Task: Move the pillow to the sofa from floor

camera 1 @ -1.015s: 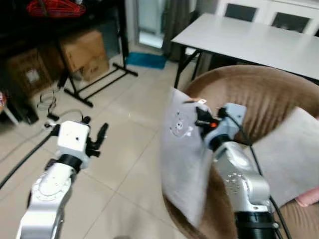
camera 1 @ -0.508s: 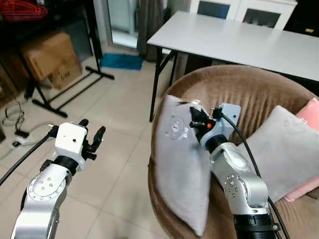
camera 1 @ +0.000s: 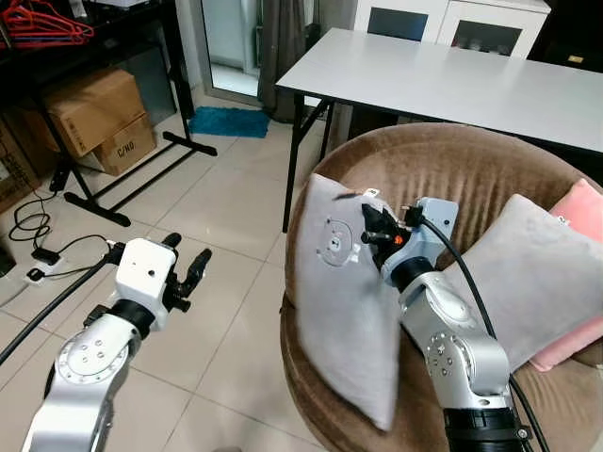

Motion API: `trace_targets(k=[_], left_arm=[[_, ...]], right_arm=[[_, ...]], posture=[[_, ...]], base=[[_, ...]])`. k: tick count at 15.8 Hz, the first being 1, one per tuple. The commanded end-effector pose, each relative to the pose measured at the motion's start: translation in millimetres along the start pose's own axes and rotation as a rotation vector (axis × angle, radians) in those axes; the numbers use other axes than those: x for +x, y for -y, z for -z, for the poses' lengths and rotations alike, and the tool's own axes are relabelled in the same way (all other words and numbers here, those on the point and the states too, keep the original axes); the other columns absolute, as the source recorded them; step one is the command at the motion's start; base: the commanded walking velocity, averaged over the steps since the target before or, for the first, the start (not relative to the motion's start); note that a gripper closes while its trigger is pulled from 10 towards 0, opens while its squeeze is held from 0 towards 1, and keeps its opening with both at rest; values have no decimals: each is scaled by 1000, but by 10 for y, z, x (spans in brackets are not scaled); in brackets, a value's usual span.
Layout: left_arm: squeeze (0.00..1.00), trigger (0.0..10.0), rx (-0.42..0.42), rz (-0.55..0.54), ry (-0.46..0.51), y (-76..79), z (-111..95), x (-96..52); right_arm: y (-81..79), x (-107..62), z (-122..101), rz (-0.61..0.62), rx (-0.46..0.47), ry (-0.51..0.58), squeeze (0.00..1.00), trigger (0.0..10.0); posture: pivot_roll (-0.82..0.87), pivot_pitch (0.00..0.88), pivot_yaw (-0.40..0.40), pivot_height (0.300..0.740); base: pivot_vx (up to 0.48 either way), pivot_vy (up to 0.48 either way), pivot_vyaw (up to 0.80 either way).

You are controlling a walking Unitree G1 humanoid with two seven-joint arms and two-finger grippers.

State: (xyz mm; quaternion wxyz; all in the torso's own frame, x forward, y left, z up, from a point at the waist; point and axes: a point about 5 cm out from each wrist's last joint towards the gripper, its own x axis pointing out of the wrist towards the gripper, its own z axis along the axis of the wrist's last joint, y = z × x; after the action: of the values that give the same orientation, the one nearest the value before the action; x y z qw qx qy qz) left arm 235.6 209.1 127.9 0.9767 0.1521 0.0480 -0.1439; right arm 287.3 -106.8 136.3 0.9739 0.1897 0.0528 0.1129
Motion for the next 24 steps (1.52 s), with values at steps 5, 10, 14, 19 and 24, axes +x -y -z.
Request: trace_targets(k=[5, 10, 14, 19, 24], left_arm=[[0, 10000, 52, 229, -33, 89, -16, -3], [0, 10000, 119, 431, -78, 128, -10, -1], [0, 10000, 127, 456, -80, 131, -21, 17], [0, 10000, 127, 490, -90, 149, 8, 24], [0, 10000, 111, 530, -86, 179, 1, 32]], right_arm=[[15, 199, -160, 28, 44, 77, 0, 10000], [463, 528, -306, 110, 16, 103, 0, 10000], [679, 576, -251, 171, -12, 89, 0, 10000], [1400, 368, -46, 440, -24, -23, 976, 10000], [1449, 391, -152, 449, -31, 15, 1000, 10000]], posture=[[44, 0, -33, 740], [44, 0, -14, 740], [47, 0, -14, 740], [39, 0, -13, 740], [37, 0, -18, 740]], base=[[0, 0, 0], [0, 0, 0], [0, 0, 0], [0, 0, 0], [0, 0, 0]])
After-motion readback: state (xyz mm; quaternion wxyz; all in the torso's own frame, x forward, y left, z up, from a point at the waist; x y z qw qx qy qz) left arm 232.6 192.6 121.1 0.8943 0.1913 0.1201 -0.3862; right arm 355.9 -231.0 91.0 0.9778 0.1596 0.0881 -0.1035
